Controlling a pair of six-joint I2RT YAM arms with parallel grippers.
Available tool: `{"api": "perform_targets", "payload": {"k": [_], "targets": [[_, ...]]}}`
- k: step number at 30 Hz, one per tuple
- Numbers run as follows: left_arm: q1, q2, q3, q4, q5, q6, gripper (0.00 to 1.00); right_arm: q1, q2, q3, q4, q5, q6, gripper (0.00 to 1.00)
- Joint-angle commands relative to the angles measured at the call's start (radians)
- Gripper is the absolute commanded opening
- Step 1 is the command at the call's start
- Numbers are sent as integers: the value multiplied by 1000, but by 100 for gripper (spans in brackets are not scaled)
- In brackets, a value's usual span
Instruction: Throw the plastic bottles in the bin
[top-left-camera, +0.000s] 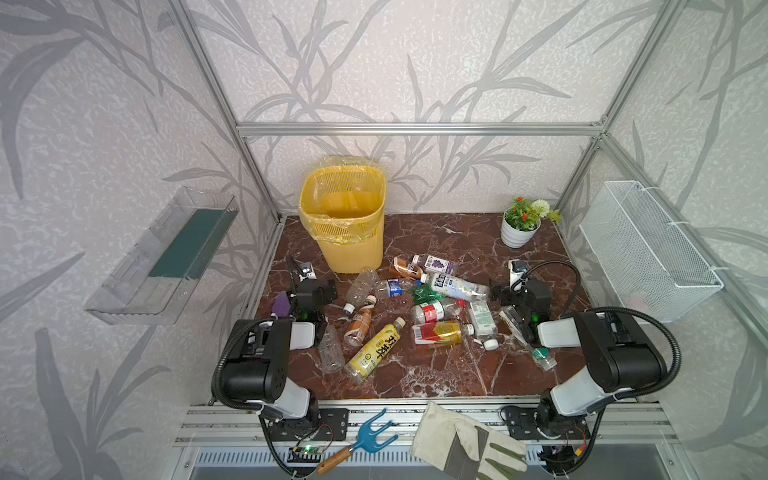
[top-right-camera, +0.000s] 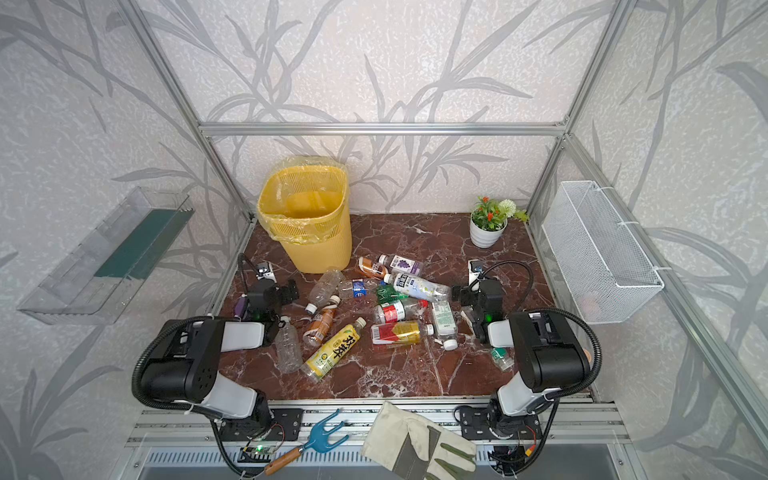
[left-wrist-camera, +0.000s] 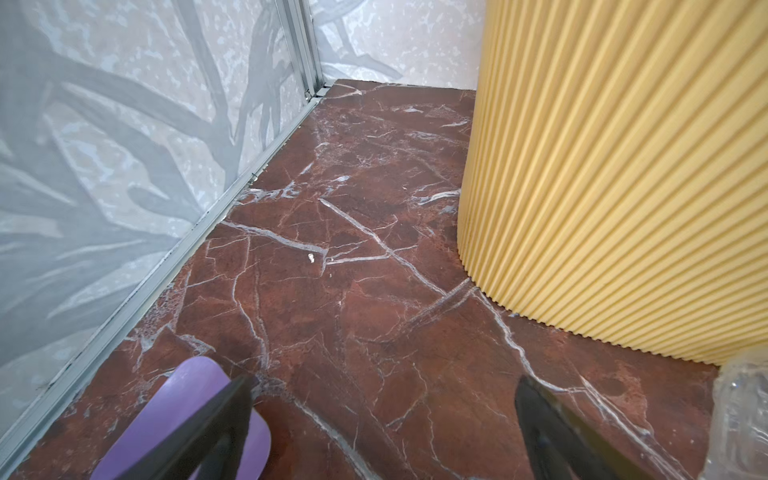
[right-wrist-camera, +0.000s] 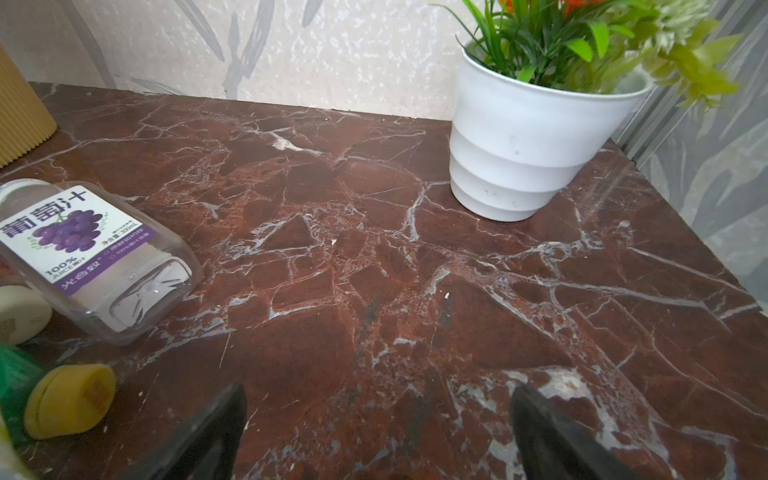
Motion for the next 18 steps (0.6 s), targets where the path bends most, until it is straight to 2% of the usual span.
{"api": "perform_targets", "payload": {"k": [1,18], "targets": [[-1,-9,19,10,7,9,98,0,-17,1,10,-5,-1,99],[-1,-8,19,9,7,9,99,-1,-17,4,4,-19,-3,99]]}}
